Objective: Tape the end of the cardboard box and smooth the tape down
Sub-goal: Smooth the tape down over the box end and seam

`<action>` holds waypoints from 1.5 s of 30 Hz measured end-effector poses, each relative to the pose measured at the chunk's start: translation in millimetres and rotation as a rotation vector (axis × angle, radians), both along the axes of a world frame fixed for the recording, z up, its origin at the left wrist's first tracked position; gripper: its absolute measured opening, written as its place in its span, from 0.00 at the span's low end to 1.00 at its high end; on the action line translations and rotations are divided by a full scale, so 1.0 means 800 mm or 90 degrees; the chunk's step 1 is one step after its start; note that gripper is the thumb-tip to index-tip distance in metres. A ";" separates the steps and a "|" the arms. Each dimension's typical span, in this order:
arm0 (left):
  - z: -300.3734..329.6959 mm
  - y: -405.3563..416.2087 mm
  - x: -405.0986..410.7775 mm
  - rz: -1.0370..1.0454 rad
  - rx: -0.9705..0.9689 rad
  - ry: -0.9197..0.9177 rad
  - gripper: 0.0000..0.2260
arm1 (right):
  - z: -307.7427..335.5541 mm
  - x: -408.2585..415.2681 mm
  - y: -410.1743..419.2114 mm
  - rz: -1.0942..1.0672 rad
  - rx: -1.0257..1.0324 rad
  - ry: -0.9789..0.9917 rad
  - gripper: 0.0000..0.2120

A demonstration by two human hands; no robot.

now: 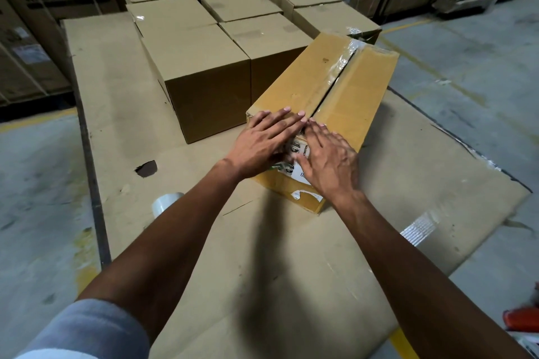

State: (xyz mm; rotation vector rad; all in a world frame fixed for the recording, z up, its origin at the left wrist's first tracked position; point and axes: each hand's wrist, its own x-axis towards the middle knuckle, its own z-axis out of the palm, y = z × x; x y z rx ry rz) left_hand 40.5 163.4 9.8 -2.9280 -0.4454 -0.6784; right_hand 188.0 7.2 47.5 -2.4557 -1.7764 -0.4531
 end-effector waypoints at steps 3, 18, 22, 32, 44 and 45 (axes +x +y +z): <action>0.001 -0.004 0.005 -0.001 -0.025 -0.040 0.26 | 0.005 -0.003 0.004 -0.021 0.010 0.050 0.29; 0.035 -0.018 0.003 0.001 -0.040 0.030 0.27 | 0.025 0.000 -0.006 0.023 -0.009 0.113 0.28; 0.054 -0.027 0.004 0.024 -0.041 0.025 0.23 | 0.019 -0.001 0.000 0.025 -0.042 0.084 0.28; 0.081 -0.044 0.031 0.154 0.033 0.214 0.40 | 0.048 -0.021 0.015 -0.047 -0.107 0.053 0.31; 0.040 -0.073 -0.022 0.100 -0.011 0.025 0.27 | 0.026 -0.013 -0.019 0.017 0.047 0.093 0.28; 0.036 -0.077 -0.026 0.103 -0.022 0.014 0.26 | 0.025 -0.014 -0.019 0.020 0.051 0.094 0.29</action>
